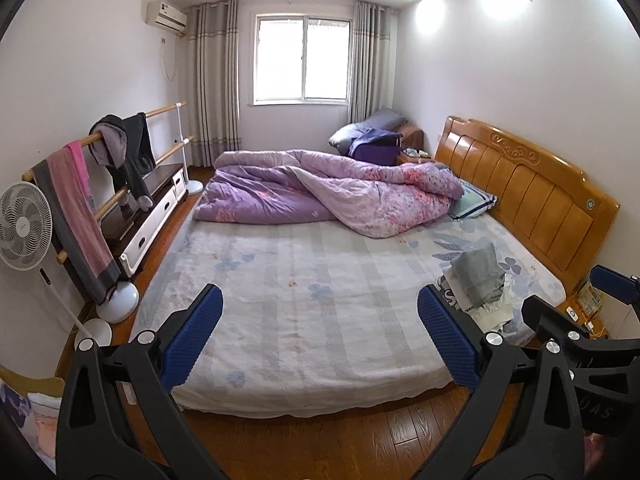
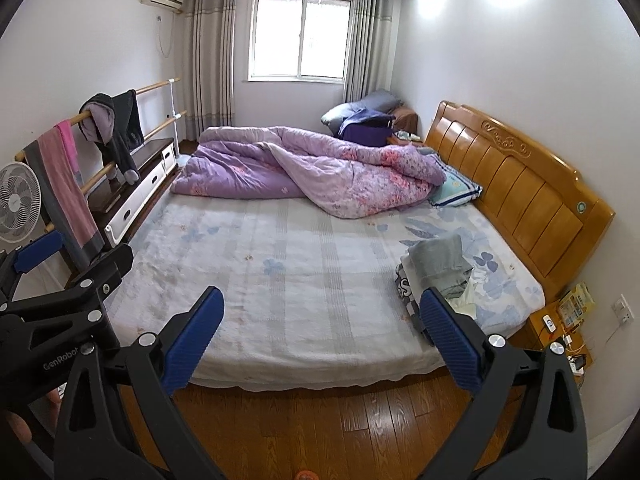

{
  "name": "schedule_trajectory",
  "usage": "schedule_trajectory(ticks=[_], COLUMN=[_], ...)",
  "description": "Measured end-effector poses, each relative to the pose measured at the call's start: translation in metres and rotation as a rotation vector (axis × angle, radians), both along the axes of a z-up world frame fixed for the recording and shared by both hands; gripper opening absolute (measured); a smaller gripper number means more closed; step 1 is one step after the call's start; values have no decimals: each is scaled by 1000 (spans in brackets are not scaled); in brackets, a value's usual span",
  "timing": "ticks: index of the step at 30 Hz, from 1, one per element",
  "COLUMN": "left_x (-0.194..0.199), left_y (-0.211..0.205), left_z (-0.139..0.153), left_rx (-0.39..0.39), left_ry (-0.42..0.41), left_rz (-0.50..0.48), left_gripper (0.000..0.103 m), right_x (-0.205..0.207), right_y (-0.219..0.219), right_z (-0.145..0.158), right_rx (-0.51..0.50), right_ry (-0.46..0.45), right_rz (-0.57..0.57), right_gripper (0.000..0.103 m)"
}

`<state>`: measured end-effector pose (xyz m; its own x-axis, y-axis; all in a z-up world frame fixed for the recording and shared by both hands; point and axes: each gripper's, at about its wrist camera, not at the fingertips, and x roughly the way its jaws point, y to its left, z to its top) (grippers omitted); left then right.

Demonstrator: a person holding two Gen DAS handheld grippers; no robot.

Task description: Fold large clothes

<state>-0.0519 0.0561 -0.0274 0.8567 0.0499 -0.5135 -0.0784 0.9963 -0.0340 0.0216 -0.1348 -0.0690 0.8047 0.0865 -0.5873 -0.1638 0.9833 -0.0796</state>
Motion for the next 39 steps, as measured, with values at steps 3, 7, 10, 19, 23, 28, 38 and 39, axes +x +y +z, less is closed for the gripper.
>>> schedule_trajectory(ticks=[3, 7, 10, 19, 23, 28, 38, 39], left_x=[-14, -24, -26, -28, -30, -27, -17, -17], left_y=[5, 12, 15, 18, 17, 16, 15, 14], left_z=[4, 13, 18, 23, 24, 27, 31, 31], left_rx=[-9, -18, -23, -24, -23, -24, -23, -23], left_ry=[-7, -17, -23, -30, -32, -28, -18, -19], left_rz=[-3, -10, -15, -16, -16, -21, -32, -31], left_gripper=[98, 98, 98, 98, 98, 98, 98, 98], right_x=[-10, -19, -23, -31, -29, -30, -30, -31], right_y=[6, 9, 10, 16, 13, 14, 12, 12], right_z=[5, 9, 12, 14, 14, 14, 14, 14], right_rx=[-10, -17, -20, -25, -26, -19, -17, -17], right_ry=[-11, -23, -30, -41, -40, -35, -26, -26], right_rz=[-8, -16, -21, -21, -21, -21, -28, -29], right_gripper=[95, 95, 95, 95, 95, 95, 95, 95])
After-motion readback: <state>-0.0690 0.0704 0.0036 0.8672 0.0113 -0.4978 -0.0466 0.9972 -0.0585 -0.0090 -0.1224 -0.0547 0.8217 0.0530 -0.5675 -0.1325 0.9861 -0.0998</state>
